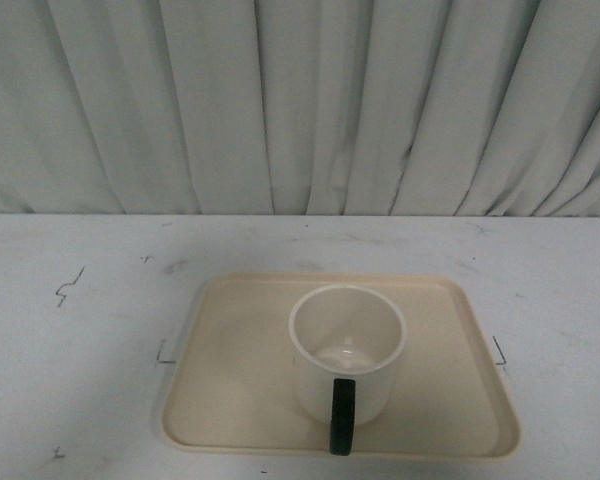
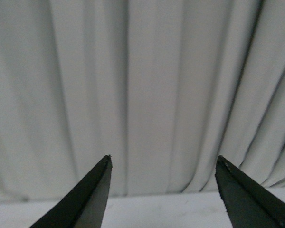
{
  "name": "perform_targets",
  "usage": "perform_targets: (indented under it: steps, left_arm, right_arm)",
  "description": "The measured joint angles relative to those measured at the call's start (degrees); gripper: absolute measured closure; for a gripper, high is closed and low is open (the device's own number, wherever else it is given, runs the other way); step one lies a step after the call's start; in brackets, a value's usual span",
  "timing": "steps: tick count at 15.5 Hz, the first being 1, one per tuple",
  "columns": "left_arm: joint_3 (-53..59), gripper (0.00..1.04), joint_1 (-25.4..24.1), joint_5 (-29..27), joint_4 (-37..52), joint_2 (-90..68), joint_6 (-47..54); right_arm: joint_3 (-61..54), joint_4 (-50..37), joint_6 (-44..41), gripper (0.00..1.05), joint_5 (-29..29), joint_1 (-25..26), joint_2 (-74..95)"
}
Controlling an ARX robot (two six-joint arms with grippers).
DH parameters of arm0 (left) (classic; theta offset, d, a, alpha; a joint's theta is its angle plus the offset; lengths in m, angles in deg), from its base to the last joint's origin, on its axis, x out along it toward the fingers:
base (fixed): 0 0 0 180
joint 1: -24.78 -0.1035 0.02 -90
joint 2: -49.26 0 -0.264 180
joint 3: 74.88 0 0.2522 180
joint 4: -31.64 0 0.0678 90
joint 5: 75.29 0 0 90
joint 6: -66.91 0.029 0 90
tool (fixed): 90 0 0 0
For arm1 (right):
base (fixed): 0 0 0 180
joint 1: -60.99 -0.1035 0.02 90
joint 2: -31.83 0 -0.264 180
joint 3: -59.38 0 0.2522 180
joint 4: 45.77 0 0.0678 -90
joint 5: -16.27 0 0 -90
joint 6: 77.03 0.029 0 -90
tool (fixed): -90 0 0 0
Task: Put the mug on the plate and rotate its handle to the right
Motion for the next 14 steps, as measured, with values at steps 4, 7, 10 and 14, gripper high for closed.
perform_targets:
  steps: [4,7,10,14]
  left_arm:
    - [17.31,0.91,-8.09,3.56,2.91,9.97,0.04]
    - [24.44,1.03,-11.41,7.17,1.6,15.5,0.2]
    - [27.82,1.03,-14.05,9.66,-0.09,22.45,0.2]
    - [31.52,1.03,-20.28,15.04,-4.96,30.45,0.17]
  right_arm:
    - [0.0,0.0,0.0,0.06,0.02,0.0,0.0]
    - [0.0,0.02,0.0,0.06,0.02,0.0,0.0]
    - [0.0,0.02,0.0,0.06,0.02,0.0,0.0]
    - [0.0,0.02,0.0,0.06,0.02,0.0,0.0]
